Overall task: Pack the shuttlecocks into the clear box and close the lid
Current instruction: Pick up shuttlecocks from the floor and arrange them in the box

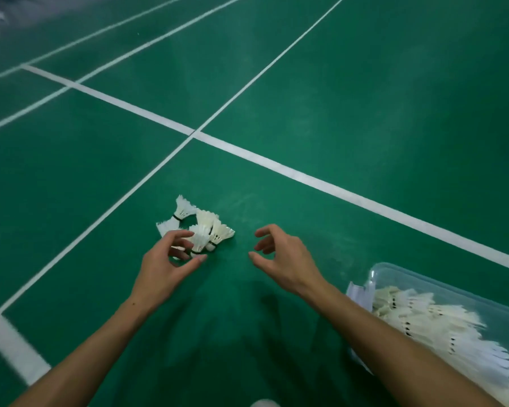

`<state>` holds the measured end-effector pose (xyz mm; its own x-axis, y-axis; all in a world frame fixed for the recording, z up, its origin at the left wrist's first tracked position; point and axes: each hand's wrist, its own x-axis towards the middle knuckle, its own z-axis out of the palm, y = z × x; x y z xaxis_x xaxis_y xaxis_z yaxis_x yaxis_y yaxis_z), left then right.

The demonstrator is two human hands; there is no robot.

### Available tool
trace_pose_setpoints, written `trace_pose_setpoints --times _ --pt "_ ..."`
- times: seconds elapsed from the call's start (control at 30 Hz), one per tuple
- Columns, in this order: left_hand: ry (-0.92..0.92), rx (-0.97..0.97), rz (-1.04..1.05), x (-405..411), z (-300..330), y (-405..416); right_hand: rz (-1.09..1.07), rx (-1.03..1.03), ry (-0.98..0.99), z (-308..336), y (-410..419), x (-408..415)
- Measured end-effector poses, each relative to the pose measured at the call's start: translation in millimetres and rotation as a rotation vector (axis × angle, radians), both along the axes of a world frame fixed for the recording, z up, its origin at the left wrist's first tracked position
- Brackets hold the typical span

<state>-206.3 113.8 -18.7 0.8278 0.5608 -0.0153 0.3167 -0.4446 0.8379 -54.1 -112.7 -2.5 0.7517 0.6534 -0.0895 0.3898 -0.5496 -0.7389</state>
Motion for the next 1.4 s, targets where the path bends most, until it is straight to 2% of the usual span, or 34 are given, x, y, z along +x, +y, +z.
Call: trace_pose_setpoints --times 0.2,0.3,0.4,0.57,0.73,0.83,1.07,1.27,1.4 --pt "0.067 0.084 0.064 16 -17 59 0.058 0.001 0.019 -29 67 19" --pt "0.152 0.26 -0.078 31 -25 72 0.081 -0.044 -0.037 -46 90 28" --pt "0.28 0.343 -0.229 47 -31 80 0.122 -0.089 -0.085 -60 108 34" --pt "0.439 0.313 -0.375 67 -45 85 0.163 -0.118 -0.052 -76 116 30" --pt "0.42 0.299 -0.325 61 -45 82 0.157 -0.121 -0.056 -71 95 24" --pt "0.311 0.244 -0.252 56 -28 67 0.111 -0.09 -0.079 -56 68 25" --pt "0.098 0.021 -0.306 61 46 -32 -0.12 0.151 -0.032 15 -55 9" --pt "-0.037 -0.107 -0.508 83 91 -160 -0.34 0.305 -0.021 73 -194 -21" --pt "-0.096 -0.154 -0.633 104 99 -233 -0.548 0.384 -0.024 86 -275 -32"
